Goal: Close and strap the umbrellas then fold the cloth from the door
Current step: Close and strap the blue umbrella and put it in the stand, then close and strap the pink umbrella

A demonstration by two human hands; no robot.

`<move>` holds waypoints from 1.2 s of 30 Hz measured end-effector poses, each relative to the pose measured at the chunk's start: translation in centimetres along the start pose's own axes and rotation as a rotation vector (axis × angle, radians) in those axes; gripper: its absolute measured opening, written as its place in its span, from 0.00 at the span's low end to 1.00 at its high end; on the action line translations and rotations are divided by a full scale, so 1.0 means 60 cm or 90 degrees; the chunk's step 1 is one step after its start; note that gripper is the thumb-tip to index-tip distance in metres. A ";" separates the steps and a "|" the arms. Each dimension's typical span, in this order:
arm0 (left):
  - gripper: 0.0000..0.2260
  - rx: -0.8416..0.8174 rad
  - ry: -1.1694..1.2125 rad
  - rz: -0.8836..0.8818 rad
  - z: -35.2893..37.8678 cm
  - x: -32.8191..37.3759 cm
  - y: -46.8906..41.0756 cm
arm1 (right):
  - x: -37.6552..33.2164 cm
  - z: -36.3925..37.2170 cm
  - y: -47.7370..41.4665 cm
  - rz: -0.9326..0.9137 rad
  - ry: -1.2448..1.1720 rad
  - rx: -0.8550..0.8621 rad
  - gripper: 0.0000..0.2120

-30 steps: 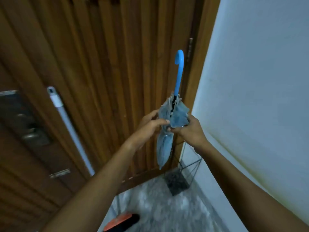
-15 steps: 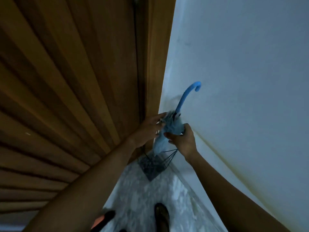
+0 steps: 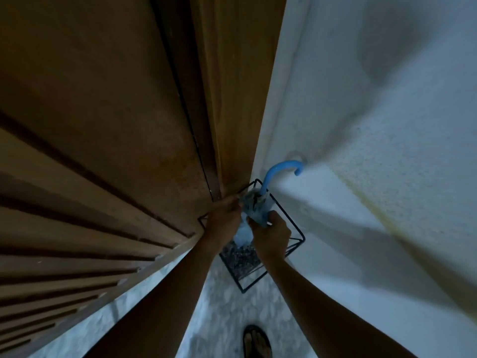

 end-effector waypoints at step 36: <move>0.12 0.624 0.258 -0.143 -0.593 -0.418 1.087 | -0.552 0.096 0.937 -0.307 -0.034 -0.809 0.05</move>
Point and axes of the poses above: each hand's wrist, its own y-axis away from the middle knuckle, its own z-axis out of the palm, x = y × z, the point moved 5 cm from there along -y, towards the middle knuckle, and after that the axes turned 11 degrees about -z, right-handed, at the moved point
